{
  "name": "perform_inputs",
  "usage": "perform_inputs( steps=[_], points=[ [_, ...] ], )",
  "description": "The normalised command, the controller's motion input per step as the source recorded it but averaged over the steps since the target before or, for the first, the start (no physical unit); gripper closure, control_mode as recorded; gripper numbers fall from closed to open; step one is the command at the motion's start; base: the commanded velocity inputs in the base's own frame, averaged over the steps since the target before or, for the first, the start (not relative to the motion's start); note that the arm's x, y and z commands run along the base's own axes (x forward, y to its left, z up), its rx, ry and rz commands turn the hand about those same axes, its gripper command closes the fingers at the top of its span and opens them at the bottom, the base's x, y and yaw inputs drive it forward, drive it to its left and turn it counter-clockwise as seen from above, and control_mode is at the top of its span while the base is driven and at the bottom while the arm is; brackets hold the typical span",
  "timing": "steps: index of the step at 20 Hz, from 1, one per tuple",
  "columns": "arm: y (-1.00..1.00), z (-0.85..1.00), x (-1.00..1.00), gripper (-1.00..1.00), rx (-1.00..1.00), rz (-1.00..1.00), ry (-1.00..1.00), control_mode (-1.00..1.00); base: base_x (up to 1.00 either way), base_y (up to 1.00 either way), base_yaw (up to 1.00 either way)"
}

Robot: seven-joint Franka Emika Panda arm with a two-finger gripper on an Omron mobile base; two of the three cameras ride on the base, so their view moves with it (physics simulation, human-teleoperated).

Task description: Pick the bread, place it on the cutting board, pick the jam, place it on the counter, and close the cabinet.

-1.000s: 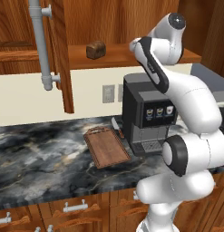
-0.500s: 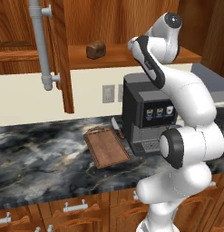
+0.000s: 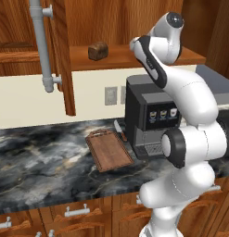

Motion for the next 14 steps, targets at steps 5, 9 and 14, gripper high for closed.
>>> perform_inputs(
  steps=[5,9,14],
  points=[
    [0.00,-0.11,0.00,-1.00,0.00,0.00,0.00,-1.00,0.00,0.00,0.00],
    [0.00,-0.12,0.00,-1.00,0.00,0.00,0.00,-1.00,0.00,0.00,0.00],
    [0.00,-0.09,0.00,-1.00,0.00,0.00,0.00,-1.00,0.00,0.00,0.00]
  ],
)
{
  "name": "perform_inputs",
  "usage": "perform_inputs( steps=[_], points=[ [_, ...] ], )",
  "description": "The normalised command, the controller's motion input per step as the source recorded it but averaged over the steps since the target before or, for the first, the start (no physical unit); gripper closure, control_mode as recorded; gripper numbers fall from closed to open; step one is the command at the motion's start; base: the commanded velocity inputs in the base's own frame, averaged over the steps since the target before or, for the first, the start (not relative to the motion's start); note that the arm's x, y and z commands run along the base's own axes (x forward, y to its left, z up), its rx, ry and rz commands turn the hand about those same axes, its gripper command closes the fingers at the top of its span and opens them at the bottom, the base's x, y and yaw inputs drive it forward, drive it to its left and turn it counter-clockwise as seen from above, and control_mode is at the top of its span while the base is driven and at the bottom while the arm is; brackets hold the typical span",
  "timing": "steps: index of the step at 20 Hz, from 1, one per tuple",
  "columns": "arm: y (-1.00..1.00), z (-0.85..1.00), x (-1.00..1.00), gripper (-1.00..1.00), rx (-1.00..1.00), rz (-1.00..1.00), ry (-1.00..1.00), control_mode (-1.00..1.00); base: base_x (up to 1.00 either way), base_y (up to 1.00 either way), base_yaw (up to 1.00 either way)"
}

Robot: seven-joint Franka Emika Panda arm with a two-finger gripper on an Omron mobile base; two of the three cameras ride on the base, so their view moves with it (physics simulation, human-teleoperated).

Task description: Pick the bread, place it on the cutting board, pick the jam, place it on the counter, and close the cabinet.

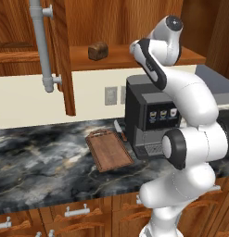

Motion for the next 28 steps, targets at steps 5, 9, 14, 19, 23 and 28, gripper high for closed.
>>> perform_inputs(
  steps=[5,9,14,19,23,28],
  points=[
    [0.00,-0.12,0.04,-1.00,0.00,0.00,0.00,-1.00,0.00,0.00,0.00],
    [0.00,-0.06,0.14,-1.00,0.00,0.00,0.00,-1.00,0.00,0.00,0.00],
    [0.00,0.00,0.21,-1.00,0.00,0.00,0.00,-1.00,0.00,0.00,0.00],
    [0.00,0.00,0.20,-1.00,0.00,0.00,0.00,-1.00,0.00,0.00,0.00],
    [0.00,0.00,0.03,-1.00,0.00,0.00,0.00,-1.00,0.00,0.00,0.00],
    [0.00,0.00,0.00,-1.00,0.00,0.00,0.00,-1.00,0.00,0.00,0.00]
  ],
)
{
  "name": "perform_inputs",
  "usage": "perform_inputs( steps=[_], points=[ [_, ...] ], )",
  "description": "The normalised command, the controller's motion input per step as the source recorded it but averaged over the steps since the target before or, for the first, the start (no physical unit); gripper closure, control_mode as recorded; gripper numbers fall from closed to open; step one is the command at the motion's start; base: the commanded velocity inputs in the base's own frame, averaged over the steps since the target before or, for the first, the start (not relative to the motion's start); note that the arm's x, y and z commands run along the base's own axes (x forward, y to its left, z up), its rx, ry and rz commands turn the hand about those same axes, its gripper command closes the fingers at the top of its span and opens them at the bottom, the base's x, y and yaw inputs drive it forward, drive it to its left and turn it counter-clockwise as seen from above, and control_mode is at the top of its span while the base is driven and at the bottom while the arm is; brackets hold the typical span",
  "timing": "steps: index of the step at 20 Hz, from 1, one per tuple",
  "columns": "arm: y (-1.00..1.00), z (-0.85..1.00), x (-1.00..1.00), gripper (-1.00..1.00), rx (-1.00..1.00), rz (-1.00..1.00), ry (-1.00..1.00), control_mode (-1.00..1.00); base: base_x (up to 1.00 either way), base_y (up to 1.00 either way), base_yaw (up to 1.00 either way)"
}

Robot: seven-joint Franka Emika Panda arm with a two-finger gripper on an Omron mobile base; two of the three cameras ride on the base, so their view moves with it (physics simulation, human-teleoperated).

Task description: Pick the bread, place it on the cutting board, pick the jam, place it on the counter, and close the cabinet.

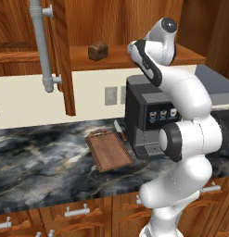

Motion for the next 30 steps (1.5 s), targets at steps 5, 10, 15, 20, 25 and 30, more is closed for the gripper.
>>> perform_inputs(
  steps=[5,10,15,20,25,30],
  points=[
    [-0.01,0.01,0.00,-1.00,0.00,0.00,-0.04,-1.00,0.00,0.00,0.00],
    [0.00,0.03,0.00,-1.00,0.00,0.00,-0.08,-1.00,0.00,0.00,0.00],
    [0.00,0.00,0.00,-1.00,0.00,0.00,-0.04,-1.00,0.00,0.00,0.00],
    [0.00,0.00,0.00,-1.00,0.00,0.00,-0.01,-1.00,0.00,0.00,0.00],
    [0.00,0.00,0.00,1.00,0.00,0.00,0.00,-1.00,0.00,0.00,0.00],
    [0.00,0.00,0.00,1.00,0.00,0.00,0.00,-1.00,0.00,0.00,0.00]
  ],
)
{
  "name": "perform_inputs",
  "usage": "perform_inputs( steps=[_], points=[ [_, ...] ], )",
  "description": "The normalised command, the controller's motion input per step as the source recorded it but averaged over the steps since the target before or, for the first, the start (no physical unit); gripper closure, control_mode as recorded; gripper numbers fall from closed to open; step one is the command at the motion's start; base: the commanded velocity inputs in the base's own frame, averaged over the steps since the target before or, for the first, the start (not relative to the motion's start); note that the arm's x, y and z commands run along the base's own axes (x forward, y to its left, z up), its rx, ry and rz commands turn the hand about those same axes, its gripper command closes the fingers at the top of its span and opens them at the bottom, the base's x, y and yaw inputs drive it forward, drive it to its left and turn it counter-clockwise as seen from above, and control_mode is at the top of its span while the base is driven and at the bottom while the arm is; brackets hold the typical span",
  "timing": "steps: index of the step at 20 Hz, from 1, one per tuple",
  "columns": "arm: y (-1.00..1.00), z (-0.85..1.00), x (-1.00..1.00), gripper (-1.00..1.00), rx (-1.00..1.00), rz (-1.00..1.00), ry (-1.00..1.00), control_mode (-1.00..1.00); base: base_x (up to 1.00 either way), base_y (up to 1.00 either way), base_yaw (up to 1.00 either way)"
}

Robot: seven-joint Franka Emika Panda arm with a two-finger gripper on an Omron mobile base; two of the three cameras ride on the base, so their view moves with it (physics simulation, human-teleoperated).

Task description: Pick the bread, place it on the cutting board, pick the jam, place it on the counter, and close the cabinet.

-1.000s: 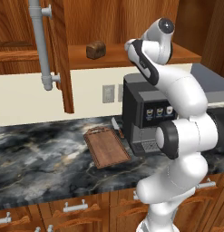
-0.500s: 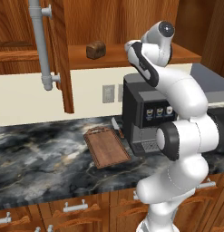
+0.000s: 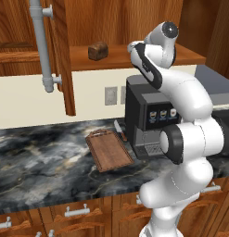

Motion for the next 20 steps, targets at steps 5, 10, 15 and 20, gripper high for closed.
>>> perform_inputs(
  steps=[5,10,15,20],
  points=[
    [0.00,0.00,0.00,1.00,0.00,0.00,0.00,-1.00,0.00,0.00,0.00],
    [-0.02,0.00,-0.25,1.00,0.00,0.00,-0.03,-1.00,0.00,0.00,0.00],
    [-0.04,0.00,-0.46,1.00,0.00,0.00,-0.02,-1.00,0.00,0.00,0.00],
    [-0.05,0.00,-0.57,1.00,0.00,0.00,-0.01,-1.00,0.00,0.00,0.00]
  ],
)
